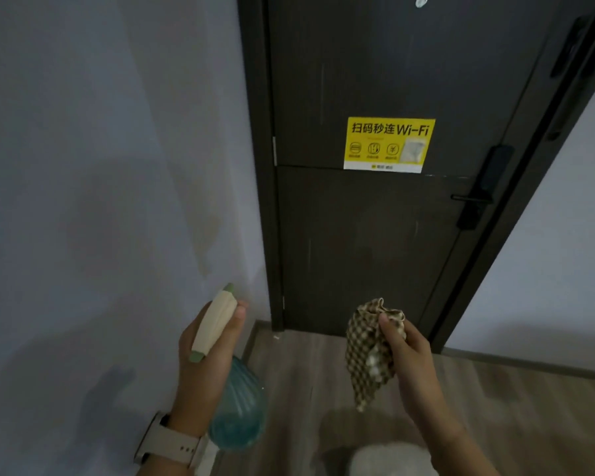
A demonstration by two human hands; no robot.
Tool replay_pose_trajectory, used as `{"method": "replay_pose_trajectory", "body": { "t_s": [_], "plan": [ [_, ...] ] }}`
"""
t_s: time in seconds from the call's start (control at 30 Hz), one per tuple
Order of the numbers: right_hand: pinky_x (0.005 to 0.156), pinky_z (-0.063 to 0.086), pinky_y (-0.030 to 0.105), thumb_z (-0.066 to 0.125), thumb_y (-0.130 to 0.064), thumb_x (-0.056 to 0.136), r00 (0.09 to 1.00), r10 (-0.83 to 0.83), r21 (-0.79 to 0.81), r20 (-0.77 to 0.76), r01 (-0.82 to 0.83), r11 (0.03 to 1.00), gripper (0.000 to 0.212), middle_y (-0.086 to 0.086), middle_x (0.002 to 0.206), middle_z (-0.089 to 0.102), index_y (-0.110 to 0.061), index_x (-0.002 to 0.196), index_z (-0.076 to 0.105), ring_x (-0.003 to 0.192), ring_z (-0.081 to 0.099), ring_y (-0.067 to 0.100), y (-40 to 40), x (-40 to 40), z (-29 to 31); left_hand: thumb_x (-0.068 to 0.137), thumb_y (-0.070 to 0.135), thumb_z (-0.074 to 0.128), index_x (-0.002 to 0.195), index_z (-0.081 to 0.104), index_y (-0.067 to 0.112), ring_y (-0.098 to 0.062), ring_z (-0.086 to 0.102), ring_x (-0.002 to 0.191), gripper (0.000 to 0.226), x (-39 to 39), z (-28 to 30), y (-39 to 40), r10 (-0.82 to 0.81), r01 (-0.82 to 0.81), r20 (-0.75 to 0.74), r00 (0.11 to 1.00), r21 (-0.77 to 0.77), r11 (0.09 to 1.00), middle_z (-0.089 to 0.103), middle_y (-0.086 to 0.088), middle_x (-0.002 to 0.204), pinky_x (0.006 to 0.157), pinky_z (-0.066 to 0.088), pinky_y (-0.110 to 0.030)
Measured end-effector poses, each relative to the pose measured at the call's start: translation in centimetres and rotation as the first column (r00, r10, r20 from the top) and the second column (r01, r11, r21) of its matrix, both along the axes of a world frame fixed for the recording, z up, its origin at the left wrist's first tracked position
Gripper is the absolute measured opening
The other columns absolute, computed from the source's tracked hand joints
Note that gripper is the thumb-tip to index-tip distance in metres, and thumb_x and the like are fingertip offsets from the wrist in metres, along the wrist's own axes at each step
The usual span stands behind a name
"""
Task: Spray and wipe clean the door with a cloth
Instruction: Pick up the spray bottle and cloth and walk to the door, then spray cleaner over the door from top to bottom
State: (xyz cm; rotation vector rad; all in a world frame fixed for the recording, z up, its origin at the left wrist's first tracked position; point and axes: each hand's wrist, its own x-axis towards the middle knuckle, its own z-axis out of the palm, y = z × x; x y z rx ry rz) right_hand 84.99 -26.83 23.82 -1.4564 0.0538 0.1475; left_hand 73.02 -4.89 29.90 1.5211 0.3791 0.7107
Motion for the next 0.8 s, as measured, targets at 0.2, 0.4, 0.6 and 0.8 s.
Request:
{"method": "replay_pose_trajectory", "body": {
  "t_s": [0.2,0.4,0.6,0.8],
  "plan": [
    [0.082,0.056,0.039,0.057,-0.026,0.095,0.995,-0.007,-0.001,0.097,0.007,1.0,0.019,0.004,0.097,0.075,-0.014,0.102,0.071,0.094,0.071,0.022,5.3,13.1,3.6,0.081,0.028,0.065,0.101,0.07,0.009,0.001,0.063,0.081,0.028,15.1,1.1,5.1,-0.151,0.151,0.07,0.986,0.007,0.988,0.067,-0.001,0.091,0.068,0.043,-0.003],
    [0.075,0.054,0.03,0.058,-0.022,0.095,0.951,-0.075,-0.021,0.299,0.085,0.996,0.017,0.001,0.097,0.075,-0.014,0.103,0.071,0.092,0.071,0.015,10.5,25.5,11.6,0.082,0.036,0.065,0.092,0.069,0.027,-0.015,0.065,0.084,0.014,30.2,6.1,10.7,-0.278,0.259,0.066,0.958,0.213,0.942,0.07,-0.008,0.09,0.071,0.051,-0.015],
    [0.07,0.051,0.027,0.06,-0.023,0.094,0.847,-0.129,-0.037,0.515,0.173,0.984,0.012,-0.005,0.093,0.074,-0.02,0.098,0.07,0.088,0.069,0.011,12.7,35.8,20.7,0.088,0.02,0.067,0.096,0.068,0.022,-0.01,0.062,0.074,0.009,41.4,14.5,14.8,-0.277,0.217,0.176,0.945,0.295,0.931,0.068,-0.014,0.091,0.062,0.048,-0.01],
    [0.071,0.054,0.025,0.064,-0.018,0.092,0.659,-0.146,0.005,0.738,0.212,0.977,0.006,-0.003,0.086,0.073,-0.019,0.093,0.07,0.084,0.068,0.011,14.1,44.8,30.5,0.085,0.028,0.07,0.093,0.068,0.029,-0.012,0.064,0.087,0.008,48.0,25.7,15.7,-0.266,0.187,0.342,0.901,0.246,0.951,0.071,-0.004,0.095,0.064,0.046,-0.007]
  ]
}}
